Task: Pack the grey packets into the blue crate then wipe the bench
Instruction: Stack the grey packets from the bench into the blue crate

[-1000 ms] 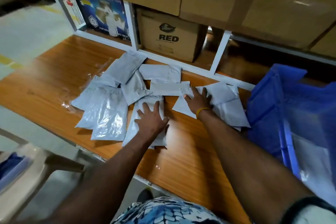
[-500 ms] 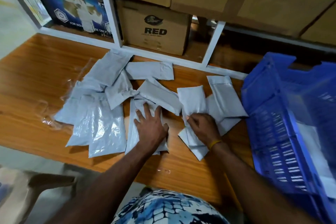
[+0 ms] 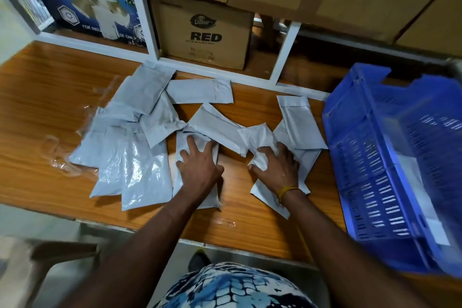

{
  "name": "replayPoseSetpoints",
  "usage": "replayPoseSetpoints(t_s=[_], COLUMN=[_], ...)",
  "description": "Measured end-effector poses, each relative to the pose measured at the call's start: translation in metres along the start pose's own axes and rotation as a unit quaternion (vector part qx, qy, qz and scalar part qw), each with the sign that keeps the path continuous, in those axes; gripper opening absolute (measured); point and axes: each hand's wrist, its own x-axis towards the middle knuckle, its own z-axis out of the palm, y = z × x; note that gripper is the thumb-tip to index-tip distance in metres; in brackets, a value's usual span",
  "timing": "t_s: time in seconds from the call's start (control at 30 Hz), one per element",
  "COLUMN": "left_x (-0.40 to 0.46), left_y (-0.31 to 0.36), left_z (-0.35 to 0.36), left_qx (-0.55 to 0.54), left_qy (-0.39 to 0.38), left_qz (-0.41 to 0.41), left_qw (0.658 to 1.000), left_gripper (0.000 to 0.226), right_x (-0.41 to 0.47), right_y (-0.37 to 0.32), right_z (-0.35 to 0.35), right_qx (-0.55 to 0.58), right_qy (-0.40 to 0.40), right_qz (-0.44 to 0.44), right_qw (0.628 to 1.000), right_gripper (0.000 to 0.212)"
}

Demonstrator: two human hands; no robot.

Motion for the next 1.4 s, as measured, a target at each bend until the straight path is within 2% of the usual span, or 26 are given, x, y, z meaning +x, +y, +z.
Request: replayPoseSetpoints(t_s=[0.07, 0.2, 0.27, 0.43, 0.6, 0.73, 0.9, 1.0, 1.1, 1.23, 1.4], left_x=[-0.003, -0.012, -0.011, -0.013, -0.028, -0.064, -0.107, -0.123, -0.138, -0.154, -0.161], left_y=[-0.001, 0.006, 0.007, 0.010, 0.029, 0.053, 0.084, 0.109, 0.147, 0.215, 0.304], left_z=[0.001, 0.010, 0.007, -0.021, -0.048, -0.053, -0.057, -0.069, -0.085, -0.092, -0.084], left_qx=[-0.013, 0.031, 0.025, -0.072, -0.197, -0.267, -0.303, -0.321, -0.342, -0.388, -0.395], left_qy=[-0.011, -0.018, -0.013, -0.044, -0.073, -0.095, -0.095, -0.059, 0.015, 0.120, 0.155], left_qz=[-0.017, -0.022, -0.024, -0.071, -0.074, -0.072, -0.033, 0.002, 0.036, 0.109, 0.170], left_qw=[1.000, 0.999, 0.999, 0.994, 0.975, 0.956, 0.948, 0.945, 0.939, 0.907, 0.890], left_gripper=[0.069, 0.076, 0.076, 0.069, 0.062, 0.067, 0.063, 0.057, 0.060, 0.055, 0.055], right_x=[-0.007, -0.017, -0.020, -0.029, -0.039, -0.049, -0.067, -0.075, -0.086, -0.097, -0.094], right_y=[0.003, 0.010, 0.015, 0.024, 0.031, 0.041, 0.060, 0.075, 0.094, 0.130, 0.189], right_z=[-0.003, -0.005, -0.008, -0.016, -0.039, -0.071, -0.112, -0.137, -0.164, -0.202, -0.244], right_qx=[-0.001, 0.012, 0.032, 0.167, 0.211, 0.243, 0.289, 0.309, 0.327, 0.333, 0.322], right_qy=[0.004, -0.029, -0.020, 0.026, 0.094, 0.155, 0.211, 0.243, 0.295, 0.370, 0.436], right_qz=[0.019, 0.023, 0.018, 0.005, -0.017, -0.027, -0.050, -0.067, -0.076, -0.078, -0.054], right_qw=[1.000, 0.999, 0.999, 0.986, 0.973, 0.957, 0.933, 0.917, 0.895, 0.864, 0.839], right_gripper=[0.059, 0.060, 0.052, 0.031, 0.012, 0.009, 0.006, 0.006, 0.006, 0.008, 0.008])
